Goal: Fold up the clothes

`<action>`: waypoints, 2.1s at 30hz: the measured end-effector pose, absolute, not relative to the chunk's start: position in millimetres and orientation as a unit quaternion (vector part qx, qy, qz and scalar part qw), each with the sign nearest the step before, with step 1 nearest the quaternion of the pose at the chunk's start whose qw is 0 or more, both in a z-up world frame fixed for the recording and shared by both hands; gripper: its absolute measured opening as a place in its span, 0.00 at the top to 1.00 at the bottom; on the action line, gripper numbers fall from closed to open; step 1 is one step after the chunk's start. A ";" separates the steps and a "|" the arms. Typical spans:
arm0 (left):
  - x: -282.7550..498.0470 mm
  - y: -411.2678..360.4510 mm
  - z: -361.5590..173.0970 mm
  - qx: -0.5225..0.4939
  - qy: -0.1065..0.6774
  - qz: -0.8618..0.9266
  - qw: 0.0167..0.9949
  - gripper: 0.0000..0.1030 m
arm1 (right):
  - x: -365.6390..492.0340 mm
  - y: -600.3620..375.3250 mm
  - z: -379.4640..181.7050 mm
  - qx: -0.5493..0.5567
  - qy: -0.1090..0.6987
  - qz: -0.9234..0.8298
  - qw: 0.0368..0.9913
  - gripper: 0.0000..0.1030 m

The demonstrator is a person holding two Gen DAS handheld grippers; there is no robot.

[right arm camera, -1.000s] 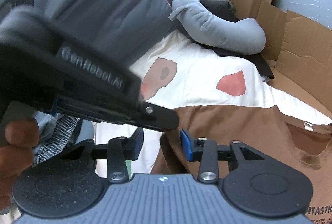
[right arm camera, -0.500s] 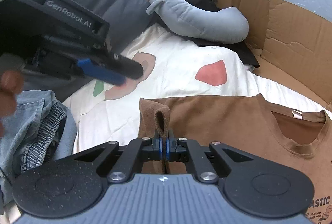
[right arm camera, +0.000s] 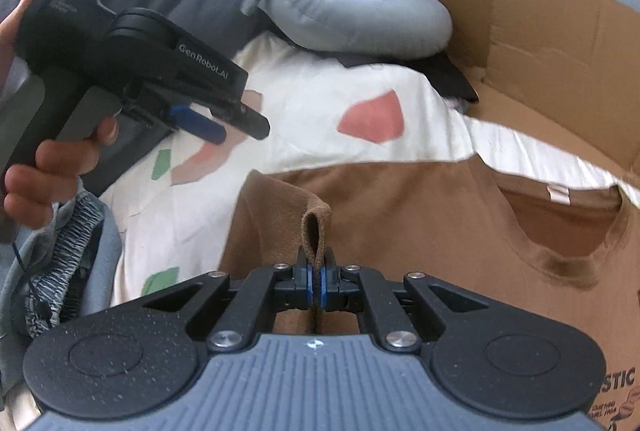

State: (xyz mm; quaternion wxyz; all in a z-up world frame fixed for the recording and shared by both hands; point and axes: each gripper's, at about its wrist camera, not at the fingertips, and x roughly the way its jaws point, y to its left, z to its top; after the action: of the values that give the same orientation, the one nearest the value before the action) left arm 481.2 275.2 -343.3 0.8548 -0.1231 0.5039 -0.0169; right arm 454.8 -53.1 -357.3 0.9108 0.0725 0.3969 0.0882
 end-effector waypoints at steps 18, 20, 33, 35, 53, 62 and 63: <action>514.2 240.8 -389.9 -0.059 0.565 -0.012 0.823 0.83 | 464.8 -103.8 -387.5 0.153 0.433 0.047 0.887 0.98; 514.1 238.8 -389.9 -0.054 0.565 -0.011 0.824 0.89 | 464.9 -107.9 -390.7 0.160 0.436 0.046 0.884 0.98; 517.3 236.5 -385.7 -0.042 0.560 0.025 0.827 0.92 | 464.9 -108.0 -408.5 0.163 0.465 0.021 0.870 0.99; 517.2 238.7 -385.0 -0.049 0.560 0.027 0.827 0.90 | 465.1 -109.4 -409.6 0.162 0.466 0.014 0.870 0.99; 488.1 248.6 -374.2 -0.075 0.543 -0.009 0.836 0.74 | 462.5 -119.5 -417.0 0.188 0.469 0.013 0.863 0.99; 490.9 238.0 -398.8 -0.063 0.540 0.016 0.839 0.77 | 463.2 -129.4 -420.3 0.230 0.465 0.017 0.855 0.99; 491.0 237.1 -399.7 -0.062 0.539 0.020 0.840 0.77 | 463.3 -131.4 -419.9 0.236 0.463 0.018 0.854 0.99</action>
State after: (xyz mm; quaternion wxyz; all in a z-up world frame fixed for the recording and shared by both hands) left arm 491.0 237.1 -399.7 0.8399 -0.0619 0.5388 0.0199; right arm 463.3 -131.4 -419.9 0.8541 0.2355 0.4634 0.0182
